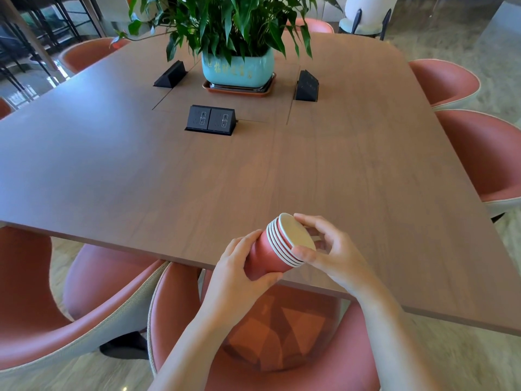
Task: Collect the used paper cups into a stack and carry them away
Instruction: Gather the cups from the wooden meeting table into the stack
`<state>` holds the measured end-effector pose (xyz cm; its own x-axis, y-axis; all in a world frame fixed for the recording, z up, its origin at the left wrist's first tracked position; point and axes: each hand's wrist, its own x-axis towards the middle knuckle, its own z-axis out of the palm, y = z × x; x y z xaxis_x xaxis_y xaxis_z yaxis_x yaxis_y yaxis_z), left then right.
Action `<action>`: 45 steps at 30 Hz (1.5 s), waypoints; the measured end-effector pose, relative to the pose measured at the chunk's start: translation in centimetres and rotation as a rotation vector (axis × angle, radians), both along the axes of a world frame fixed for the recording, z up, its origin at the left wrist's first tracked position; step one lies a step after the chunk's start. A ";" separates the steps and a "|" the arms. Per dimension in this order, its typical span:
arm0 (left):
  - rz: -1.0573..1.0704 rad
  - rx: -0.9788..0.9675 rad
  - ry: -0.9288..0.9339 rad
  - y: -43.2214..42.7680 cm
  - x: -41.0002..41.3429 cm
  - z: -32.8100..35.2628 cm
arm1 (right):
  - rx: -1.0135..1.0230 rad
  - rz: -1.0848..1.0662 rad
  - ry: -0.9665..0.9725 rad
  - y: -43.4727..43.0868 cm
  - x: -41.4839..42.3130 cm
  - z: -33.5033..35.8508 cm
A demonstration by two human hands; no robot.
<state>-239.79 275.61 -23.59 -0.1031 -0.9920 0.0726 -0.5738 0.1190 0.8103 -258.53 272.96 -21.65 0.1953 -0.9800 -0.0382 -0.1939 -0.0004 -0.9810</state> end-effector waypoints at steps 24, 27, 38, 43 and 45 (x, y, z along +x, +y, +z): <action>0.070 0.065 0.065 0.6 0.0 -0.6 | -0.159 -0.028 0.125 0.4 0.8 -1.3; 0.124 0.070 0.099 1.0 0.7 -0.9 | -0.262 -0.091 0.192 0.6 0.9 -1.2; 0.356 0.015 0.331 5.0 3.6 -0.5 | -0.514 -0.122 0.633 2.9 4.0 -0.5; 0.466 -0.025 0.404 8.9 6.3 -0.2 | -0.532 0.009 0.674 5.0 7.1 0.2; 0.532 -0.041 0.447 11.0 7.7 -0.2 | -0.573 0.063 0.681 6.2 8.6 0.5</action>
<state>-232.14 286.63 -23.74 0.4450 -0.8949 0.0335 -0.1751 -0.0503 0.9833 -249.89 279.16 -21.13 0.3631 -0.8725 0.3270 -0.7178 -0.4857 -0.4988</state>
